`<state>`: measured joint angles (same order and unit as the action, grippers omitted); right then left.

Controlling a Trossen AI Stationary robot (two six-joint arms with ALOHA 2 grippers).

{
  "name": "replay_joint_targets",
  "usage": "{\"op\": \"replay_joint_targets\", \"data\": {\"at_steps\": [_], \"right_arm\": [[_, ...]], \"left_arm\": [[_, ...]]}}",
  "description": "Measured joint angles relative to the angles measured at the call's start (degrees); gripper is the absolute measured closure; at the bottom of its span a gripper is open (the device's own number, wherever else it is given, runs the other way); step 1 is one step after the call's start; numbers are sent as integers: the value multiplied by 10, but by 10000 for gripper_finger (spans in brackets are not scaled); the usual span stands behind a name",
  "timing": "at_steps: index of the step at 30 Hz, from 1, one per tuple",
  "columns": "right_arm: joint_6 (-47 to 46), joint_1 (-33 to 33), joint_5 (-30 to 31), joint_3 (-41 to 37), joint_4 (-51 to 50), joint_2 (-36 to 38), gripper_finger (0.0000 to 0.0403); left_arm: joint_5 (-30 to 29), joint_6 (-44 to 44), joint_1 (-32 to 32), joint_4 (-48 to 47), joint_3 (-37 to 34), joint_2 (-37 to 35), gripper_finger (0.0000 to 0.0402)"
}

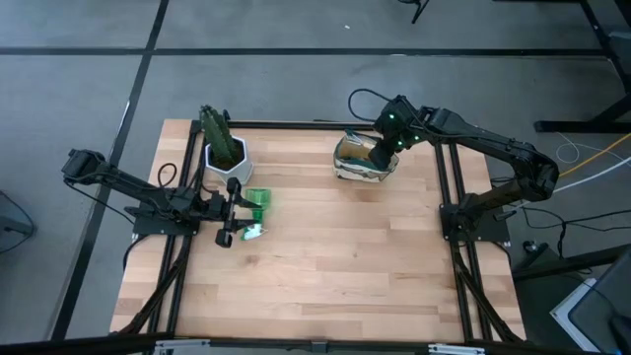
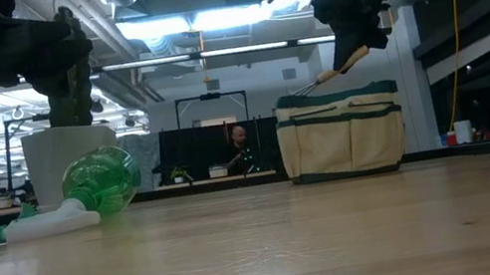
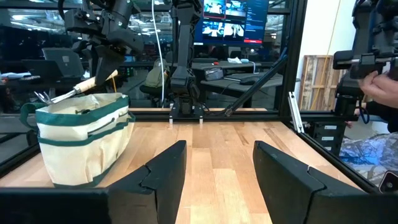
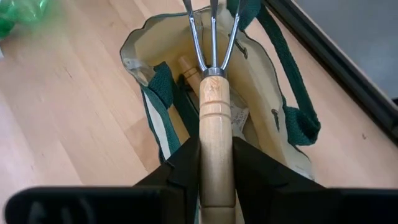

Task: Pick & Place Garden tools in Gardening bag
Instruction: Put the brown hand rake into the brown gardening bag, then put the green spray bottle into the brown gardening bag

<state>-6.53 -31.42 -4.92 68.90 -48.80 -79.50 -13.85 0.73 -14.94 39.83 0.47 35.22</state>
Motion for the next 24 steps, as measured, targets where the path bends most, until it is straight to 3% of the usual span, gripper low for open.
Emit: {"op": "replay_joint_targets", "data": {"at_steps": [13,24], "right_arm": [[10,0,0,0,4,0,242],[8,1,-1,0,4,0,236]], "left_arm": [[0,0,0,0,0,0,219],[0,0,0,0,0,0,219]]}}
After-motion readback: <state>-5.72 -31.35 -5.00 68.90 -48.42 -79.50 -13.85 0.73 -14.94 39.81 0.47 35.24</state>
